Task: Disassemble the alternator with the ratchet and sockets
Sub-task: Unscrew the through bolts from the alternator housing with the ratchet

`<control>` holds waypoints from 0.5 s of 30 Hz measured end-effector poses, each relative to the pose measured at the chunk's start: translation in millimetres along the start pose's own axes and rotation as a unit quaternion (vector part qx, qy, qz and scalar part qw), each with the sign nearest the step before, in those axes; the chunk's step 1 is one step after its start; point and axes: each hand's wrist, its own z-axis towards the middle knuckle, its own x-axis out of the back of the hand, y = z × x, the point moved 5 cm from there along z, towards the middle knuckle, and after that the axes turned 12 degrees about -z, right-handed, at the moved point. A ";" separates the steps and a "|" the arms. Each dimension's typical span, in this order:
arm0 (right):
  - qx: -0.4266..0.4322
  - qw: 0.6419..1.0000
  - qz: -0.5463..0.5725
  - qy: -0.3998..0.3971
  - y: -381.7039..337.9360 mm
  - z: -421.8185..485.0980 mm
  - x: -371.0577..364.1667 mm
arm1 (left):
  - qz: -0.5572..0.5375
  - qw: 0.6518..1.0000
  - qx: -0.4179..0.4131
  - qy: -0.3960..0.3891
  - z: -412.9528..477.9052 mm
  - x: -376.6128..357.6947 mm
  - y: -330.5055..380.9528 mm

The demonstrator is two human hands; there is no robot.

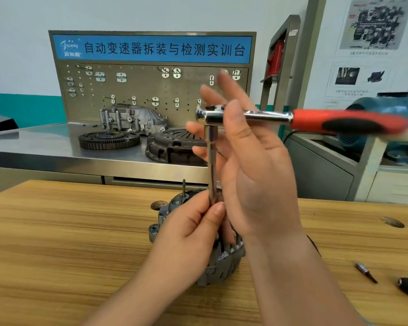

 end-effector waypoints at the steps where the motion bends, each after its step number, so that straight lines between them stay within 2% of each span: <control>1: 0.018 1.000 -0.009 0.000 -2.5 0.2 0.1 | 0.003 1.000 0.003 0.002 0.2 0.1 0.2; 4: 0.027 1.000 -0.005 0.001 -3.0 0.7 1.3 | -0.002 1.000 0.016 -0.011 0.5 0.1 -0.9; 10: -0.059 0.998 0.017 0.002 9.4 0.1 4.2 | -0.033 0.999 0.024 -0.026 -0.9 1.7 -1.0; 15: -0.018 1.000 -0.009 0.011 5.9 -1.0 -1.0 | -0.011 1.000 0.003 -0.004 1.0 2.5 -0.7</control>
